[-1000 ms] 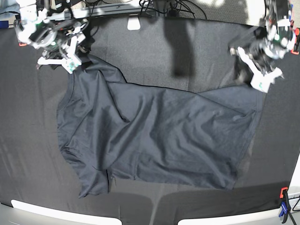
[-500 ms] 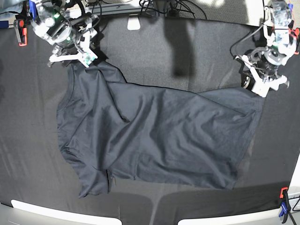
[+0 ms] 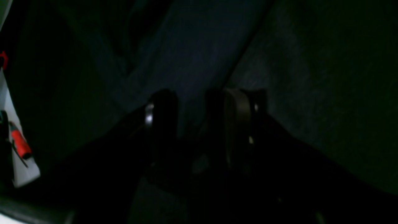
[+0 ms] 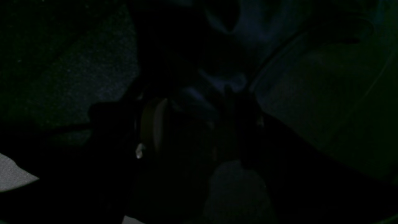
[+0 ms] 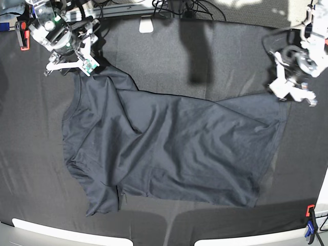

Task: Layout the t-shirt on the table in an organized manner, then fold the t-shirt properly
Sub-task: 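Raise both grippers away from the shirt toward the table's back, then lower both grippers onto the shirt's collar-side edge and grasp it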

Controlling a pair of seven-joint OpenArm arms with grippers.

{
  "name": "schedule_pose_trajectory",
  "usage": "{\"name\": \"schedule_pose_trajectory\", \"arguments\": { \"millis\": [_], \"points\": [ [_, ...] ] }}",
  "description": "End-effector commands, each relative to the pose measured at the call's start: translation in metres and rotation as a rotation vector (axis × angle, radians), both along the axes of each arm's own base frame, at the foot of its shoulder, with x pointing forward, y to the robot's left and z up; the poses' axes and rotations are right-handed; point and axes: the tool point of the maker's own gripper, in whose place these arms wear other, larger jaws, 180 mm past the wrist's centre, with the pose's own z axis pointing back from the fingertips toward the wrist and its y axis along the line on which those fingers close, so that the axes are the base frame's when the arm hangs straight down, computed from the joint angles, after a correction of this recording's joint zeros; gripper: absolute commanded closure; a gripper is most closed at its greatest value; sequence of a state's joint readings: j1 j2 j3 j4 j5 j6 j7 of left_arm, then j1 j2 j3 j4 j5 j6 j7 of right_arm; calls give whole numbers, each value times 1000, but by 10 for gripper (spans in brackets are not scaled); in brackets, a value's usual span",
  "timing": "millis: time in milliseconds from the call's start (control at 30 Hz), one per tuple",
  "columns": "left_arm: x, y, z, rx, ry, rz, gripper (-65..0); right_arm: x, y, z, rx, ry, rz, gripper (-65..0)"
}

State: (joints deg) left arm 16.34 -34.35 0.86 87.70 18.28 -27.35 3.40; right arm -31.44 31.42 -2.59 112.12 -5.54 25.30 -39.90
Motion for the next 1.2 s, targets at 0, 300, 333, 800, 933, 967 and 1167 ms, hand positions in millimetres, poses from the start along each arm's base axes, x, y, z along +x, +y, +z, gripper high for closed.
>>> {"name": "schedule_pose_trajectory", "arguments": {
  "millis": [0,300,333,800,933,967,1167],
  "points": [
    [8,1,10,1,-39,1,-250,4,0,6,1,-22,7,-319],
    [13,1,13,-15,-72,46,-250,3,8,6,57,-12,-4,-262],
    [13,-1,14,-36,-72,55,-249,3,8,6,57,-16,-4,-262],
    [18,-5,17,-63,-86,62,0,17,7,12,70,-78,-28,0],
    [37,-7,34,-65,-141,56,0,38,7,23,72,-135,-33,0],
    [44,-9,42,-67,-164,51,0,45,7,28,73,-155,-32,0],
    [93,-11,91,-76,-311,40,0,103,11,69,116,-319,-40,0]
  ]
}}
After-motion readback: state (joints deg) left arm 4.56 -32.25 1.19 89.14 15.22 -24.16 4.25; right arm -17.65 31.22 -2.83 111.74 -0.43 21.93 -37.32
